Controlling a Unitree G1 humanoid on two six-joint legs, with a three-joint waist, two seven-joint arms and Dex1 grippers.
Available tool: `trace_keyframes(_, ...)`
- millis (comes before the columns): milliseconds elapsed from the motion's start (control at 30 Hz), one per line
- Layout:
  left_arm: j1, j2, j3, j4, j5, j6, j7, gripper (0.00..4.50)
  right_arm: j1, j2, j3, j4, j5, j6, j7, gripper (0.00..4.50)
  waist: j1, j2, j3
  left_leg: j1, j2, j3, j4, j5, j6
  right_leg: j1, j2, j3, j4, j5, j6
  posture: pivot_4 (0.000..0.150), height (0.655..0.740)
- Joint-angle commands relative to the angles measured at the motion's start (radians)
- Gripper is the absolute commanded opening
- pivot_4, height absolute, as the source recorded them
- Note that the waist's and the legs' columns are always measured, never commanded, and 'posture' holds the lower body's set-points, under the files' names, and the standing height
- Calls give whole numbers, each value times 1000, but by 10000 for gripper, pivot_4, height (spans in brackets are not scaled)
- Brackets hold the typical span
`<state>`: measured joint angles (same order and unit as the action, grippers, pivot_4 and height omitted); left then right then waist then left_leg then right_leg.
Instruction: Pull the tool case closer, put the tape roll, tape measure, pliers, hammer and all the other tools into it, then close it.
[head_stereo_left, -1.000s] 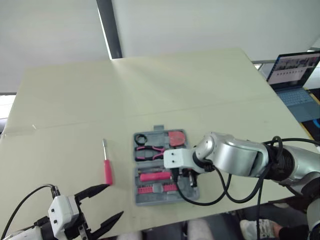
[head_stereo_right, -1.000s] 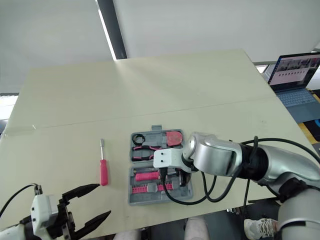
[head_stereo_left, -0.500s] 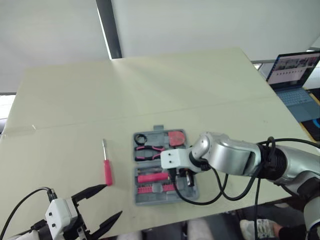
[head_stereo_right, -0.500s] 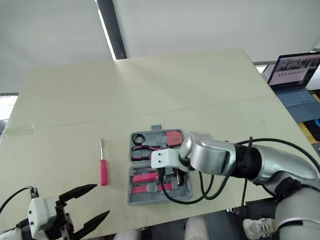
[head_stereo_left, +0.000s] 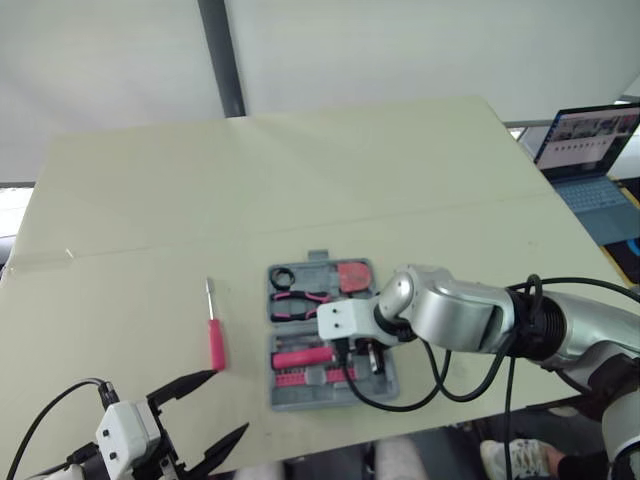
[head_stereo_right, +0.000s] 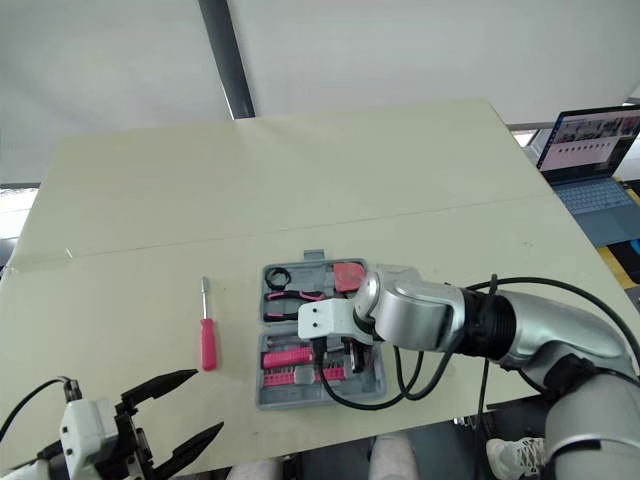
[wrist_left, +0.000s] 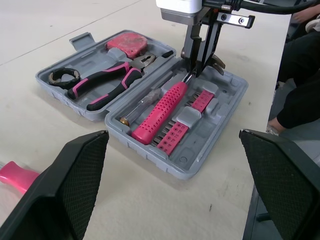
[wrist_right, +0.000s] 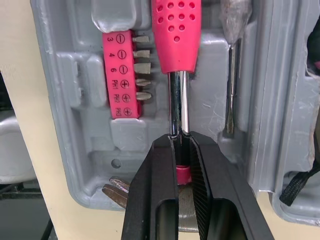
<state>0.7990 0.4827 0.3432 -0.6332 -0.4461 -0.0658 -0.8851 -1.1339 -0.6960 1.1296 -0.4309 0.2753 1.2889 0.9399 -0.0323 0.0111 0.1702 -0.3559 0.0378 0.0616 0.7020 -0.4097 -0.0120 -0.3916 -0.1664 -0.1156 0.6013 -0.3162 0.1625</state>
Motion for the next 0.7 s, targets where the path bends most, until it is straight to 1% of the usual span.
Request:
trace_keyframes(33, 21, 2, -2, -28, -1, -5, 5, 45000, -16, 6, -17, -23, -5, 4, 15, 486, 0, 0, 0, 0, 0, 0, 0, 0, 0, 0, 0, 0, 0, 0, 0, 1500, 7373)
trace_keyframes(333, 0, 11, -12, -35, -3, 14, 22, 45000, -17, 5, -11, -18, -11, -1, 16, 486, 0, 0, 0, 0, 0, 0, 0, 0, 0, 0, 0, 0, 0, 0, 0, 1500, 7373)
trace_keyframes(400, -3, 12, -15, -33, -3, 16, 23, 45000, -18, -3, -8, -29, -10, -9, 25, 9417, 0, 0, 0, 0, 0, 0, 0, 0, 0, 0, 0, 0, 0, 0, 0, 1500, 7373)
trace_keyframes(433, -5, 12, -17, -31, -3, 16, 22, 45000, -18, -6, -8, -33, -8, -10, 28, 12728, 0, 0, 0, 0, 0, 0, 0, 0, 0, 0, 0, 0, 1, 0, 0, 1500, 7373)
trace_keyframes(533, -9, 14, -21, -22, -3, 13, 17, 45000, -14, -4, -28, -42, 5, 12, 26, 26540, 0, 0, 0, 0, 0, 0, 0, 0, 0, 0, 0, 0, 1, 0, 0, 1500, 7373)
trace_keyframes(567, -11, 14, -22, -19, -3, 11, 14, 45000, -15, -5, -33, -46, 8, 20, 25, 30006, 0, 0, 0, 0, 0, 0, 0, 0, 0, 0, 0, 0, 1, 0, 0, 1500, 7373)
trace_keyframes(600, -15, 16, -23, -13, -2, 7, 10, 45000, -16, -9, -44, -50, 12, 33, 23, 36839, 0, 0, 0, 0, 0, 0, 0, 0, 0, 0, 0, 0, 1, 0, 0, 1500, 7373)
trace_keyframes(633, -17, 16, -25, -8, -1, 4, 8, 45000, -18, -14, -56, -55, 17, 45, 21, 38264, 0, 0, 0, 0, 0, 0, 0, 0, 0, 0, 0, 0, 1, 0, 0, 1500, 7373)
trace_keyframes(700, -24, 14, -26, 1, -1, -4, 5, 45000, 0, -36, -131, -74, 39, 77, 12, 38264, 2, 0, 0, 0, 0, 0, 0, 0, 0, 0, 0, 0, 1, 0, 0, 1500, 7373)
